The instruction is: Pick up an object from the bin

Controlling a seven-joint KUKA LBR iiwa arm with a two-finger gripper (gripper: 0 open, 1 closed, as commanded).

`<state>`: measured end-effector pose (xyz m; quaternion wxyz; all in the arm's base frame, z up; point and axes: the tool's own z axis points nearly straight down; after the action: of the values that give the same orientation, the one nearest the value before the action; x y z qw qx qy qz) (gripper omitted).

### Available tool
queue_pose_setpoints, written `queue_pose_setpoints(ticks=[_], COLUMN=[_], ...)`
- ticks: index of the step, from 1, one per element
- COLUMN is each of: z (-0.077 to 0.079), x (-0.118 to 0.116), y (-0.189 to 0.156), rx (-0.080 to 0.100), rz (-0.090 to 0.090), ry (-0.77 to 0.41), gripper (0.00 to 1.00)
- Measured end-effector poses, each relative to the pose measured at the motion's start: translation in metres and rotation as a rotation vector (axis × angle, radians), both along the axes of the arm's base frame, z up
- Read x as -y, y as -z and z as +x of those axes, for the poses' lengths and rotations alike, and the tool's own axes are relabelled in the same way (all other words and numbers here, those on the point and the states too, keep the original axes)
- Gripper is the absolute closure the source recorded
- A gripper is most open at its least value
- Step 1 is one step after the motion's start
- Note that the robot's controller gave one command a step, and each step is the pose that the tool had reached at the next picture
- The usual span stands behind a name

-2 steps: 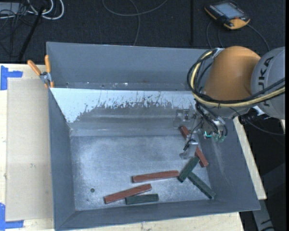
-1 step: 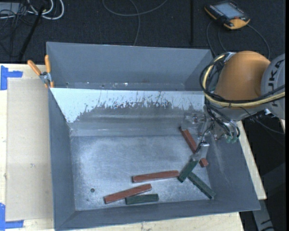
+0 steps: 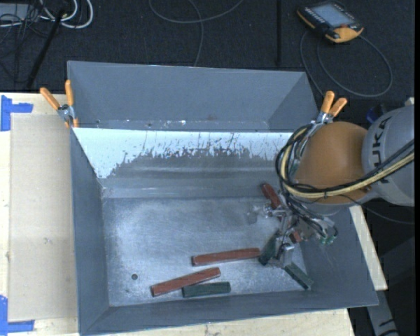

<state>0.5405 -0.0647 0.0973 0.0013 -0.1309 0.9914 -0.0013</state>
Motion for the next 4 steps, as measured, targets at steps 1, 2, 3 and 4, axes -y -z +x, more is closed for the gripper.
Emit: queue_pose_setpoints(ticks=[1,2,3,4], z=[0.022,0.021,0.031,0.037], x=[-0.029,-0.029,-0.016,0.004], y=[0.028,0.028,0.028,0.028], rx=[-0.002,-0.002,-0.005,-0.002], rz=[0.004,0.004,0.007,0.003], ry=[-0.071,-0.071,0.004,0.082], gripper=[1.0,1.0,1.0,1.0])
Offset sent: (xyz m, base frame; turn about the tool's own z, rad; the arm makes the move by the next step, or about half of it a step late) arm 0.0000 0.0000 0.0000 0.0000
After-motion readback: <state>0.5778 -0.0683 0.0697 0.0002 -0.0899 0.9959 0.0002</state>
